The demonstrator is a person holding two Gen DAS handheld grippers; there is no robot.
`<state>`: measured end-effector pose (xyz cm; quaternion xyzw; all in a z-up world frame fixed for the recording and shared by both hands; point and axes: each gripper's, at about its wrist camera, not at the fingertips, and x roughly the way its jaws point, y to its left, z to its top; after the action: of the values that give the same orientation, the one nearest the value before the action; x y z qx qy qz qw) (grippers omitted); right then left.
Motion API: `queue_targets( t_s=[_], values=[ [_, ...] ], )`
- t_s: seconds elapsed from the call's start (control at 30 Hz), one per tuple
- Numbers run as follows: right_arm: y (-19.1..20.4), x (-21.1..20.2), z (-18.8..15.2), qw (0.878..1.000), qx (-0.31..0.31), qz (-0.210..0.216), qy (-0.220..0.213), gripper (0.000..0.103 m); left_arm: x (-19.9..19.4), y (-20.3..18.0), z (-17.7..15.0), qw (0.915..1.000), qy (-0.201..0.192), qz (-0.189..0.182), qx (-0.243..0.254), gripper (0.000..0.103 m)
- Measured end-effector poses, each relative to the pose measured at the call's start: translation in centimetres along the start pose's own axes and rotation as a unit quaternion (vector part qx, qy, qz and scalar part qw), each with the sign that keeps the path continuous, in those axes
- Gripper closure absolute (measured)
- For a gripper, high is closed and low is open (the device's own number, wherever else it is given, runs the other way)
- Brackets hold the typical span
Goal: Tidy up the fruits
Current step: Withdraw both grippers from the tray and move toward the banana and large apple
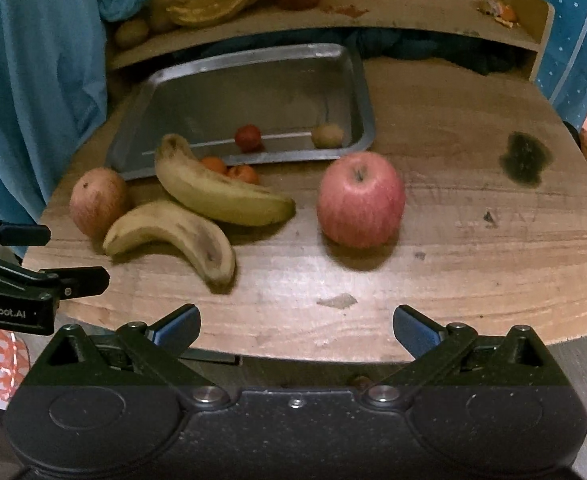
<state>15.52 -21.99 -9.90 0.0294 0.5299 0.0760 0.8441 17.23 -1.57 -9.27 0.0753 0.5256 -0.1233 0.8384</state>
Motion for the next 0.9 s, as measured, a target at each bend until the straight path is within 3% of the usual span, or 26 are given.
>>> queue_targets(
  t_s=[0.47, 0.9],
  values=[
    [-1.9, 0.6, 0.0, 1.0, 0.019, -0.016, 0.017, 0.001, 1.2, -2.8, 0.8, 0.9987, 0.018, -0.005, 0.047, 0.0],
    [-4.7, 0.6, 3.2, 1.0, 0.001, -0.005, 0.002, 0.001, 0.8, -4.5, 3.6, 0.9996, -0.007, 0.006, 0.028, 0.0]
  ],
)
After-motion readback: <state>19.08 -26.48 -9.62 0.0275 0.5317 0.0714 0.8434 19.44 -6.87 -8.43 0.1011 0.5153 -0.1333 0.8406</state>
